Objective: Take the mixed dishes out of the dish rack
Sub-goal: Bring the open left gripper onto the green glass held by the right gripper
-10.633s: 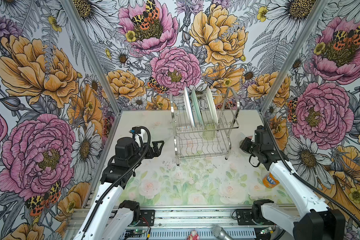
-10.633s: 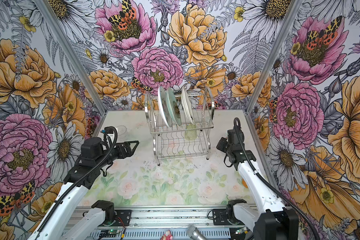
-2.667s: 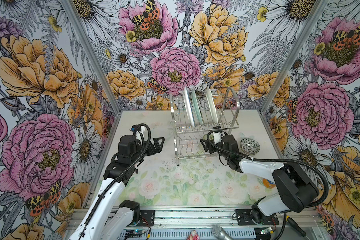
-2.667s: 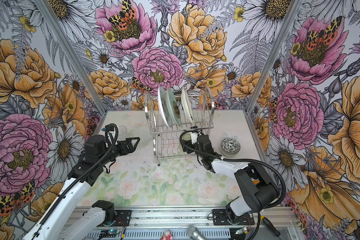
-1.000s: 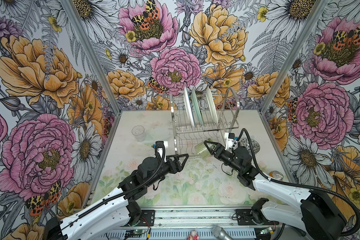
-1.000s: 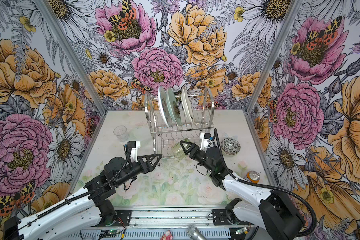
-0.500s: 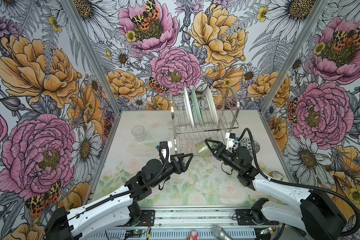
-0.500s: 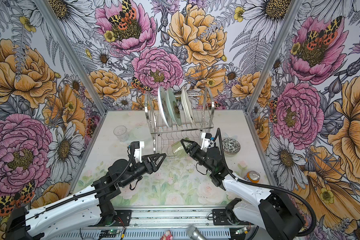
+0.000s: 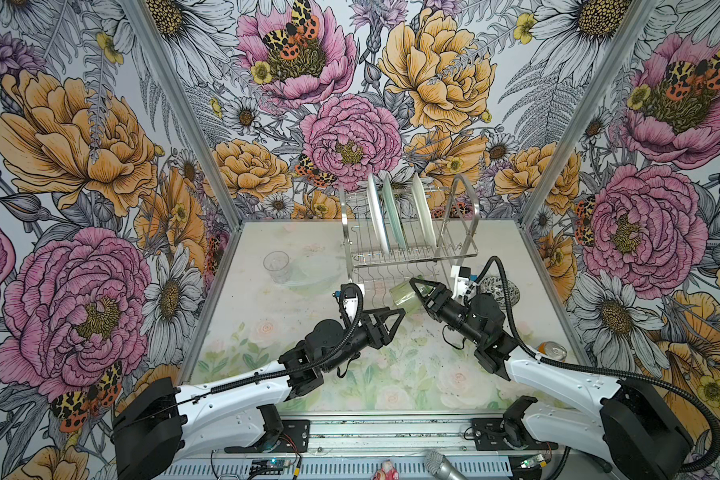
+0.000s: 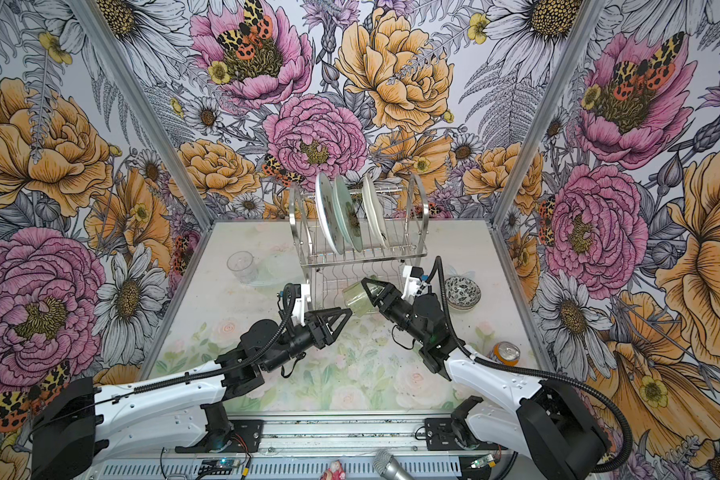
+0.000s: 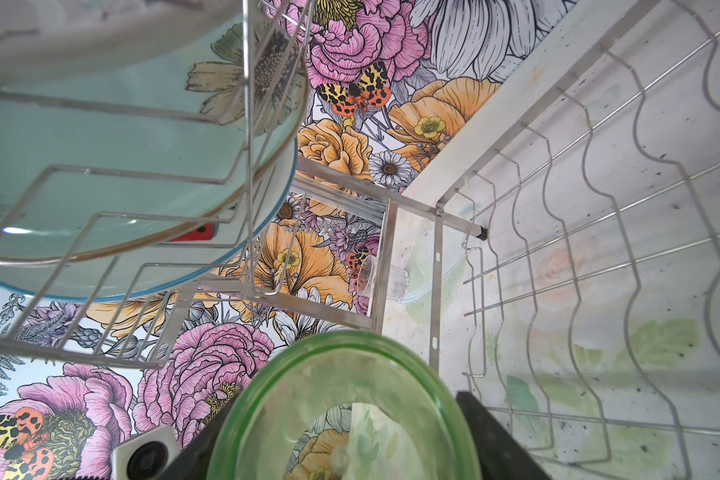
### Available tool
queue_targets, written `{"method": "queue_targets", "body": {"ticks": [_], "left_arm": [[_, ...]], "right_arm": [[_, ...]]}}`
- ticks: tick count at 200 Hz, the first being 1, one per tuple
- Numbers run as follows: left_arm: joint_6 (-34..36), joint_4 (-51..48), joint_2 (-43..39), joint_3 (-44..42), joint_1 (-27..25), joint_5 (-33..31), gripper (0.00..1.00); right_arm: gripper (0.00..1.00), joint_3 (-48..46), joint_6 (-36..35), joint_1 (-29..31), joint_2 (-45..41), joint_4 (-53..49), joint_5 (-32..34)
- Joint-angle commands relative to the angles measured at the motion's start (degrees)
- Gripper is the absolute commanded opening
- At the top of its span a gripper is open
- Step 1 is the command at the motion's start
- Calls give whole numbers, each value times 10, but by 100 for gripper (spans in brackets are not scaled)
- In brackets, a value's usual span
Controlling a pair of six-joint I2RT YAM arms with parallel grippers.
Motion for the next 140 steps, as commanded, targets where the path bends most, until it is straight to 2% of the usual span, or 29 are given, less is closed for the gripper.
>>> {"method": "queue_targets", "body": {"ticks": [1, 47, 140], "left_arm": [[-3, 63, 24, 12, -7, 19, 69], [-12, 124, 85, 20, -8, 26, 63], [12, 115, 110, 48, -8, 12, 52]], "right_arm": [[40, 8, 7, 5, 3, 17, -8], [40, 11, 12, 5, 8, 19, -28], [40, 8, 14, 5, -2, 16, -44]]}}
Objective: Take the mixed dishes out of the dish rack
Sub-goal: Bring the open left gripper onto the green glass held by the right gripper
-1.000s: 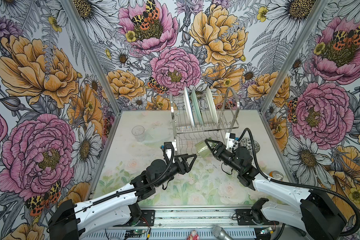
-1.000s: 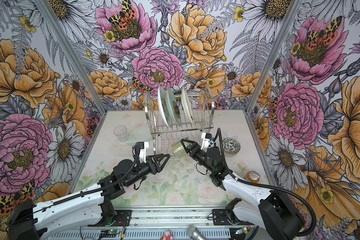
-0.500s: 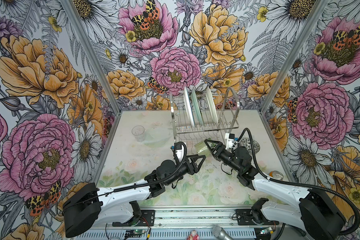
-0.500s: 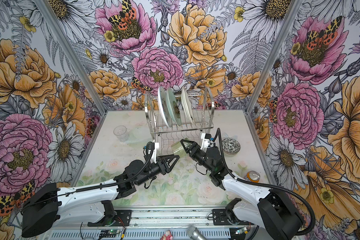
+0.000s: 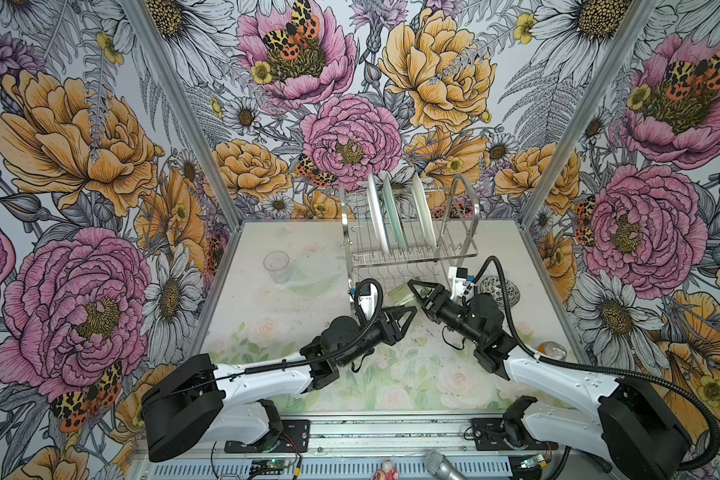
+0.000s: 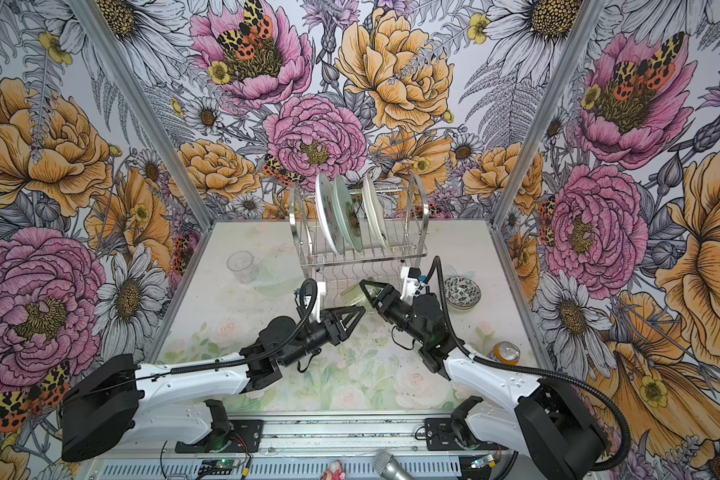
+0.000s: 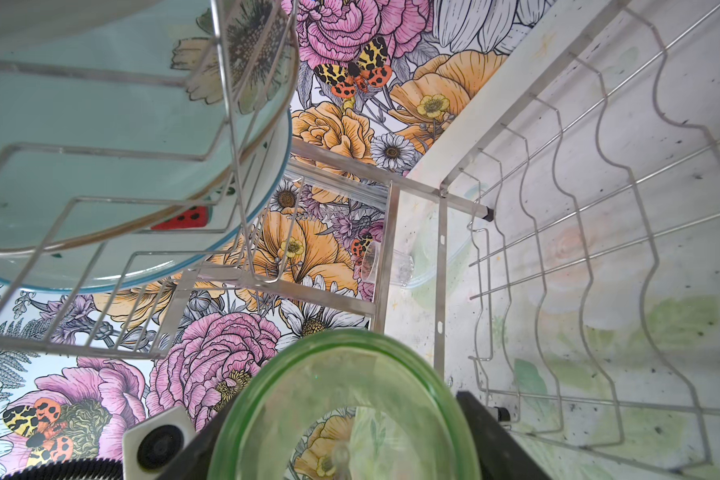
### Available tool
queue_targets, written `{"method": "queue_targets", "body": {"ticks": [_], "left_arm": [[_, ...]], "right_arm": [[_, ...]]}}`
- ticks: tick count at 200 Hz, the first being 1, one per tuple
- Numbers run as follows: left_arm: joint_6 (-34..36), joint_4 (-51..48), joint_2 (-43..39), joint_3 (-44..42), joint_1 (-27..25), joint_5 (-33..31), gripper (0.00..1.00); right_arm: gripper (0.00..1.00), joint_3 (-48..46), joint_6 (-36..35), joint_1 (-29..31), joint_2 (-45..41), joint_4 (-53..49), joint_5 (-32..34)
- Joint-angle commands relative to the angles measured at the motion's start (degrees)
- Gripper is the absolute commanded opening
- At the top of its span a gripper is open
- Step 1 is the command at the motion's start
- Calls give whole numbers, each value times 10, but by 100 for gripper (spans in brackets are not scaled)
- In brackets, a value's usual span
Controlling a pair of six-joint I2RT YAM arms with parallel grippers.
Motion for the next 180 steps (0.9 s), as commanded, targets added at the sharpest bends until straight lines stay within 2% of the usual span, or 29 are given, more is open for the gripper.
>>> {"method": "queue_targets", "body": {"ticks": [1, 18, 65, 91, 109, 135, 150, 168, 180], "left_arm": [[17, 21, 6, 22, -3, -1, 51], [16, 20, 13, 26, -3, 1, 44], [14, 10, 28, 37, -2, 2, 42], [21, -6, 26, 45, -2, 0, 34], [24, -25, 22, 49, -4, -6, 25], [30, -40, 21, 50, -4, -10, 23], [28, -43, 23, 51, -4, -11, 17], [29, -56, 22, 55, -4, -13, 3], [27, -62, 19, 56, -4, -17, 1]], "right_arm": [[40, 8, -1, 5, -5, 15, -18], [40, 10, -1, 5, -4, 15, -25], [40, 12, -11, 6, -11, 6, -37], [40, 12, -14, 6, -14, -3, -40], [40, 9, -14, 6, -15, -3, -38], [40, 3, -18, 6, -19, -2, -36], [40, 2, -21, 6, -21, -2, -36], [41, -2, -23, 6, -26, -6, -36], [41, -6, -23, 6, -31, -7, -33]]}}
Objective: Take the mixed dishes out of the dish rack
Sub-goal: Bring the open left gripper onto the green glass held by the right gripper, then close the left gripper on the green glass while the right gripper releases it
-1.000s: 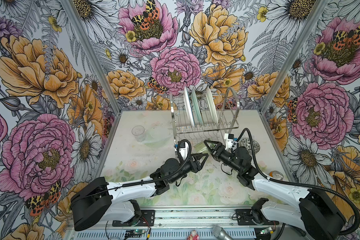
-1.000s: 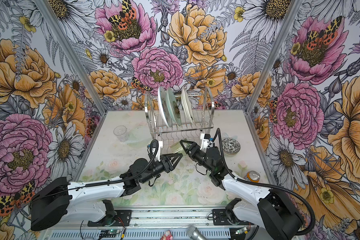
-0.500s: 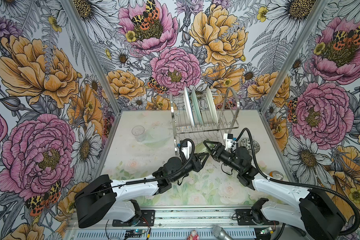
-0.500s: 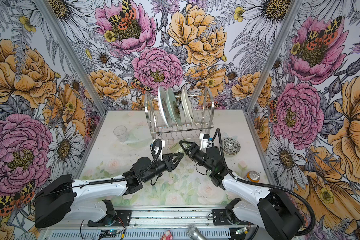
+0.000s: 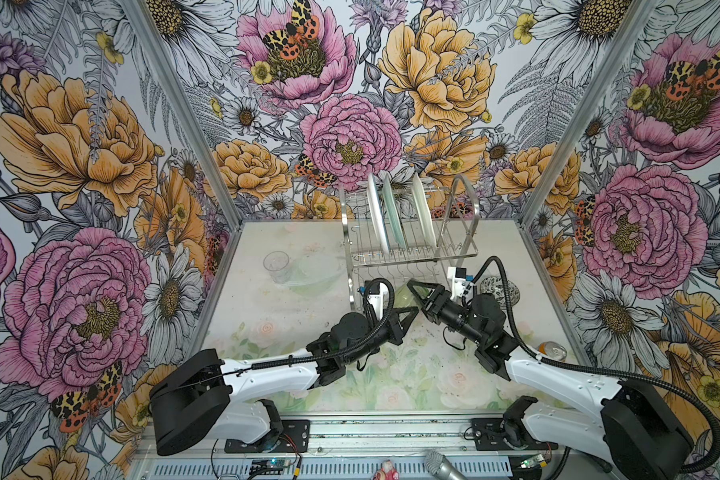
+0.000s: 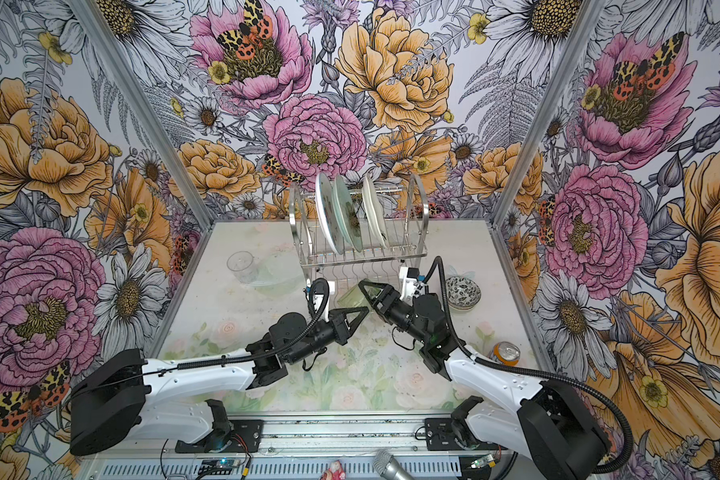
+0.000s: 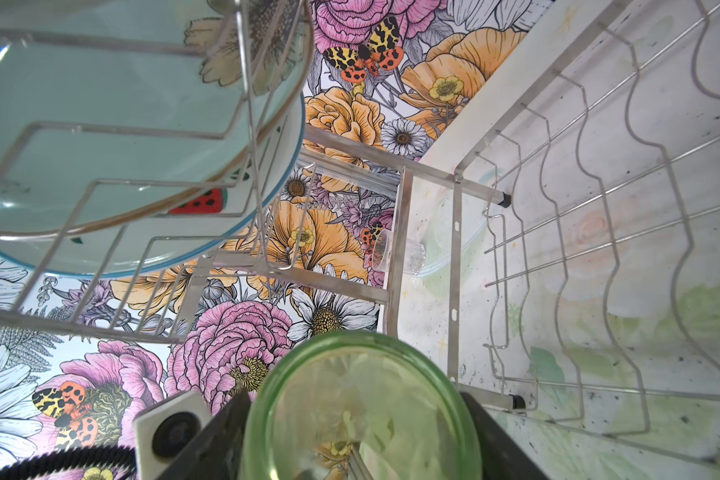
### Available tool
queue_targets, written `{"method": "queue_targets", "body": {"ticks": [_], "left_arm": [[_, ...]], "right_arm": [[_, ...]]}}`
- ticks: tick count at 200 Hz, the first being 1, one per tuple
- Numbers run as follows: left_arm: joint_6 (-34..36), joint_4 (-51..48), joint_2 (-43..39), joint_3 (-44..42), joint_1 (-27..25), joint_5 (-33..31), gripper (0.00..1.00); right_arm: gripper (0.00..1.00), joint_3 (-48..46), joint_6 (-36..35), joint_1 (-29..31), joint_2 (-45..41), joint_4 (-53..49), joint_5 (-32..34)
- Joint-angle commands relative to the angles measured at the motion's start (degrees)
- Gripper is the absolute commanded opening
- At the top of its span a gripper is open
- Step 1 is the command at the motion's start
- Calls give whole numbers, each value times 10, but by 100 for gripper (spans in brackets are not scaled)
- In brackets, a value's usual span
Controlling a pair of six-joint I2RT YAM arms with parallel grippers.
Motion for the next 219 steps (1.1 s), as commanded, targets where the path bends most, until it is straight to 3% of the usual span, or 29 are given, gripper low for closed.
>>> {"method": "queue_targets", "body": {"ticks": [1, 31, 77, 97, 147, 219], "left_arm": [[2, -22, -8, 18, 2, -15, 1], [0, -38, -16, 15, 1, -18, 0], [-3, -68, -51, -10, -7, -30, 0], [6, -88, -70, -21, -12, -34, 0], [16, -165, -129, -33, -19, -50, 0], [69, -371, -214, 0, -22, -80, 0]], "right_arm": [[41, -6, -43, 7, -21, 0, -12], [46, -22, -43, 7, -35, -2, -4], [79, -40, -49, 7, -66, -22, 19], [87, -44, -54, 7, -76, -28, 27], [93, -65, -67, 7, -94, -31, 51], [99, -39, -87, 10, -110, -58, 56]]}}
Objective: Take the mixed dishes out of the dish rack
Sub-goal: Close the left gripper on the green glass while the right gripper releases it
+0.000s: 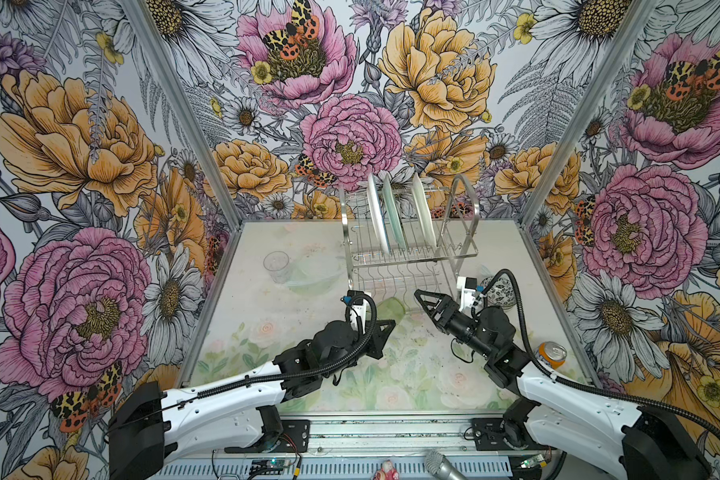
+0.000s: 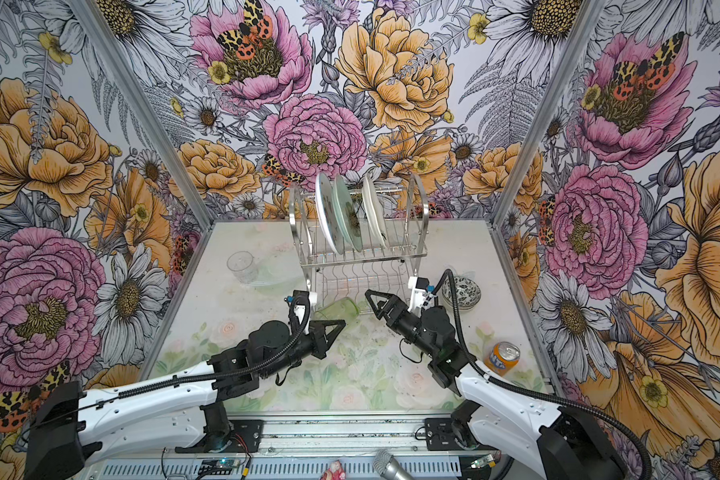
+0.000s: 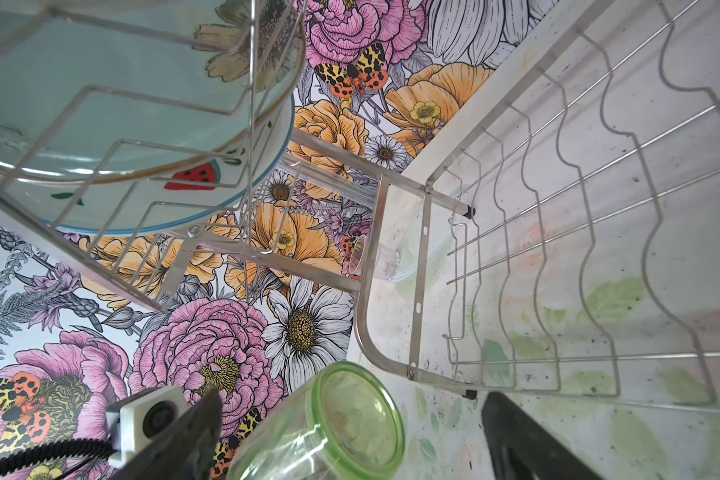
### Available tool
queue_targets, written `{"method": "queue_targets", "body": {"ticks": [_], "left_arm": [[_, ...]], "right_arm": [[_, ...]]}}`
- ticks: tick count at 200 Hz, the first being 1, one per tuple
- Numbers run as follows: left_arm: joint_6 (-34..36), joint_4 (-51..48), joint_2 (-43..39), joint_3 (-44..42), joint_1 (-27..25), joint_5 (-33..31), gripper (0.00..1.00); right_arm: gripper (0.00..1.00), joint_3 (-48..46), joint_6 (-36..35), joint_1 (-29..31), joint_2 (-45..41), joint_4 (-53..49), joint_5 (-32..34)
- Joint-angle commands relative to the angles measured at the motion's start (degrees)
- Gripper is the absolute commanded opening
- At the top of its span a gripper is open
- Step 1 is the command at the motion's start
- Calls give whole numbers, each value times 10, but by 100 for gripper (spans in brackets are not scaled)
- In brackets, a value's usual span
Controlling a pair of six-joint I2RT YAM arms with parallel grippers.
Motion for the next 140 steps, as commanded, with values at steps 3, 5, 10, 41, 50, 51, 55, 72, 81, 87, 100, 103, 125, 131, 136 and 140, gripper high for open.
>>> {"method": "queue_targets", "body": {"ticks": [3, 5, 10, 41, 50, 51, 55, 72, 81, 87, 100, 103, 125, 131, 136, 140], "left_arm": [[26, -76, -32, 19, -2, -20, 0], [26, -80, -33, 19, -1, -20, 0], [26, -90, -39, 21, 0, -20, 0], [25, -157, -79, 36, 2, -40, 0], [21, -174, -95, 37, 2, -45, 0], [21, -175, -96, 36, 3, -45, 0], [20, -181, -104, 37, 3, -48, 0], [16, -210, -138, 32, 3, -57, 0], [17, -228, -155, 31, 3, -62, 0], [17, -243, -164, 31, 3, -68, 0], [15, -270, -182, 31, 4, -79, 0], [14, -277, -186, 31, 4, -81, 0], [6, -318, -206, 36, 12, -85, 0], [3, -329, -210, 38, 16, -84, 0], [1, -337, -212, 39, 19, -83, 0], [-1, -344, -213, 41, 23, -81, 0]], "right_arm": [[99, 17, -24, 5, -19, -15, 16], [99, 17, -26, 5, -19, -16, 17], [99, 17, -28, 5, -20, -20, 18], [99, 26, -44, 5, -3, -28, 15], [99, 32, -51, 6, 6, -33, 12], [99, 33, -51, 6, 7, -33, 11], [99, 35, -54, 6, 12, -34, 9], [99, 40, -58, 6, 31, -33, 5], [99, 43, -58, 6, 38, -32, 4], [99, 46, -59, 7, 42, -32, 3], [99, 49, -64, 8, 45, -34, 1], [99, 50, -65, 8, 45, -35, 2], [99, 52, -83, 8, 31, -55, 10], [99, 51, -88, 8, 25, -63, 14], [99, 49, -93, 8, 20, -68, 18], [99, 48, -96, 8, 17, -72, 21]]}}
